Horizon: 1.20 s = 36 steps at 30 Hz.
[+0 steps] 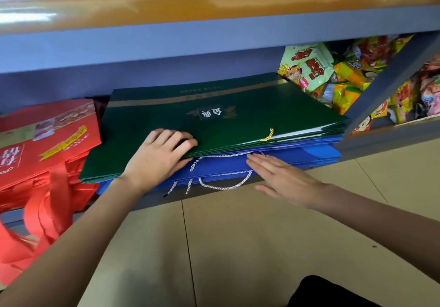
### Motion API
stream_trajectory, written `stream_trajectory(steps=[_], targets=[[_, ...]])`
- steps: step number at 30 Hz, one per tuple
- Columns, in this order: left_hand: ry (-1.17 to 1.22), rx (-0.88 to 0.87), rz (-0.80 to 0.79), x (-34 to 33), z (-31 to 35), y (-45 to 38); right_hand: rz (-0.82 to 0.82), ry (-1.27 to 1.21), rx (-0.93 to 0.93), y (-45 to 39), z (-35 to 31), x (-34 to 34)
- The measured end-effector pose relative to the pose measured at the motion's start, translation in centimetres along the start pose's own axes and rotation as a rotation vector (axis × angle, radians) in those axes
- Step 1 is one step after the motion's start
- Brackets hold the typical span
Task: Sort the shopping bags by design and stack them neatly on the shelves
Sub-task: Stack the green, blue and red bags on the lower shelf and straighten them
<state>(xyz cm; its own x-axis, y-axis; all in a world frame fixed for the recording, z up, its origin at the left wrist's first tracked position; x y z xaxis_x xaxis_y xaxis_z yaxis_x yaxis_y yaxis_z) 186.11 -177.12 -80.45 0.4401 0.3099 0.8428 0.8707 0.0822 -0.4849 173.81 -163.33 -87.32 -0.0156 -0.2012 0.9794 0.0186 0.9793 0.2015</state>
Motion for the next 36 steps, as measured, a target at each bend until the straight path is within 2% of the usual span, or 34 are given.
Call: stream_trajectory(steps=[1,4,6,7,9,12,16,18,20,22,23,27,30,32,34,36], targets=[[-0.009,-0.001,0.012,0.3,-0.1,-0.2,-0.002,0.005,0.010,0.0,-0.3,-0.4],[-0.019,-0.007,0.055,1.8,-0.8,-1.4,0.135,0.049,0.110,-0.9,-2.8,1.2],[-0.018,-0.009,0.056,2.3,-1.2,-2.1,0.328,0.149,0.277,-1.2,-5.6,2.5],[-0.017,-0.007,0.053,2.3,-1.3,-2.1,0.370,0.204,0.318,-1.4,-6.4,2.8],[-0.009,0.001,0.031,1.9,-1.2,-1.8,0.394,0.337,0.300,-2.3,-6.9,2.5],[0.009,0.014,-0.055,0.2,-0.6,-0.6,0.526,0.459,0.315,-2.7,-7.1,3.7],[0.098,0.120,-0.270,-3.3,-0.3,1.4,0.669,0.356,0.313,-1.3,-6.2,6.8],[0.182,0.199,-0.353,-4.5,-0.5,2.0,0.577,0.379,0.194,-1.6,-3.4,6.8],[0.222,0.237,-0.409,-5.1,-0.7,2.2,0.385,0.395,0.047,-2.3,-0.3,5.8],[0.154,0.199,-0.391,-4.8,-0.5,1.9,0.242,0.363,-0.014,-2.8,1.1,4.9],[0.129,0.183,-0.355,-4.5,-0.5,1.7,0.221,0.348,-0.014,-2.9,1.3,4.9],[0.162,0.147,-0.165,-1.3,-1.6,0.1,0.428,0.267,-0.040,-2.0,1.2,9.2],[0.090,0.120,-0.096,1.2,-2.7,-1.8,0.618,0.245,-0.055,-1.3,1.0,12.4],[0.040,0.127,-0.070,2.2,-3.5,-2.7,0.735,0.226,0.018,-0.7,-0.6,13.6],[0.023,0.149,-0.060,2.7,-4.0,-3.0,0.794,0.193,0.121,0.0,-2.2,13.5],[0.020,0.157,-0.058,2.9,-4.0,-3.2,0.756,0.187,0.202,0.3,-3.3,12.0]])
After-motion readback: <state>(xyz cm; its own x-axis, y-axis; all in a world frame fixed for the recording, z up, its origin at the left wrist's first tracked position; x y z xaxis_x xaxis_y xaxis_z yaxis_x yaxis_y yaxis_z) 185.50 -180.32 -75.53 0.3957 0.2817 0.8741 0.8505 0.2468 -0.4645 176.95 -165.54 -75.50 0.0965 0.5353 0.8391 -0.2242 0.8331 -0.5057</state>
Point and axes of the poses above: each hand's wrist, its own y-axis away from the middle knuckle, its own x-axis out of the back of the hand, z = x × y, the point moved 10 cm from there along -y, towards the middle knuckle, and after that the axes turned 5 degrees about x, right-handed, at the moved point
